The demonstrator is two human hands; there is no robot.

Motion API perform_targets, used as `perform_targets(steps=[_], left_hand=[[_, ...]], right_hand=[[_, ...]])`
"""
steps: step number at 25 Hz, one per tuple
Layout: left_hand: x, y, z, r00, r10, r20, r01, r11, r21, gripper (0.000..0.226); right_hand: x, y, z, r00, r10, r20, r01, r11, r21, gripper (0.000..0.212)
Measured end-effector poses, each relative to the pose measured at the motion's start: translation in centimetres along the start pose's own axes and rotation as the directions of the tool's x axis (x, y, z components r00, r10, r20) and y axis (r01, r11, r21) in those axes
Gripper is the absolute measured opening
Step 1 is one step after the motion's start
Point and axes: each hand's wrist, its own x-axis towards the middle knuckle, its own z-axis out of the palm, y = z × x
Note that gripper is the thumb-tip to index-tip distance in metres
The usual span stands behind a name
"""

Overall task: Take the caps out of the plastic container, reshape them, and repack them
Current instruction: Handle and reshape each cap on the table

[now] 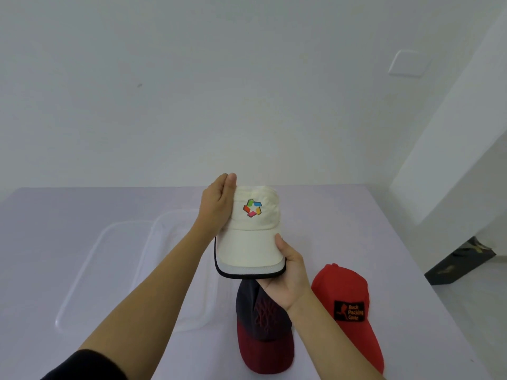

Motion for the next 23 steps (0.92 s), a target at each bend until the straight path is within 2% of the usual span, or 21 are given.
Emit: perform_targets(steps=[1, 3, 4, 5, 7, 8, 9, 11, 13, 17, 20, 23], left_hand=[[0.1, 0.2, 0.1, 0.998, -0.037, -0.056, 0.036, 0.999, -0.031, 0.035], [0.9, -0.3, 0.0, 0.967, -0.237, -0.096, 0.215, 0.957, -0.194, 0.036], [1.2, -0.7, -0.1, 0.924, -0.380, -0.038, 0.352, 0.887, -0.299, 0.040], [1.1, -1.3, -0.3, 0.856, -0.510, 0.083, 0.502, 0.785, -0.364, 0.044], [-0.8, -2.5, -0.2, 0.711, -0.611, 0.348, 0.703, 0.610, -0.365, 0.044], [-2.0, -2.9, 0.0, 0.677, -0.603, 0.422, 0.736, 0.564, -0.375, 0.038], [-2.9, -3.2, 0.3, 0.673, -0.586, 0.451, 0.740, 0.526, -0.419, 0.031], [-3.8, -3.9, 1.2, 0.681, -0.595, 0.426, 0.722, 0.452, -0.523, 0.021], [-3.4, -4.9, 2.0, 0.647, -0.663, 0.376, 0.728, 0.390, -0.564, 0.020], [-0.8, -6.7, 3.4, 0.581, -0.736, 0.348, 0.773, 0.364, -0.520, 0.015], [1.3, -8.7, 4.7, 0.536, -0.775, 0.334, 0.793, 0.327, -0.514, 0.014], [2.7, -11.5, 6.4, 0.475, -0.812, 0.340, 0.822, 0.272, -0.501, 0.016]], right_hand=[[0.0, 0.0, 0.0, 1.000, -0.001, -0.003, 0.001, 1.000, -0.002, 0.072], [0.3, -0.2, -0.3, 1.000, -0.018, -0.015, 0.018, 1.000, 0.002, 0.075], [0.4, -0.5, -0.6, 0.999, -0.033, -0.025, 0.033, 0.999, 0.003, 0.077], [0.6, -0.8, -0.8, 0.998, -0.049, -0.041, 0.049, 0.999, -0.001, 0.079], [1.1, -1.7, -1.6, 0.995, -0.076, -0.070, 0.076, 0.997, -0.012, 0.083], [1.4, -2.1, -1.9, 0.993, -0.084, -0.082, 0.083, 0.996, -0.017, 0.083], [1.7, -2.5, -2.0, 0.992, -0.085, -0.092, 0.083, 0.996, -0.022, 0.082], [2.6, -3.0, -2.5, 0.989, -0.075, -0.128, 0.070, 0.996, -0.049, 0.068], [3.7, -3.2, -3.1, 0.979, -0.049, -0.197, 0.031, 0.995, -0.095, 0.057], [6.4, -3.5, -4.1, 0.972, -0.021, -0.236, 0.003, 0.997, -0.075, 0.082], [9.1, -4.1, -5.4, 0.954, -0.004, -0.301, -0.005, 1.000, -0.029, 0.061], [11.8, -3.8, -7.5, 0.907, 0.056, -0.418, -0.054, 0.998, 0.018, 0.051]])
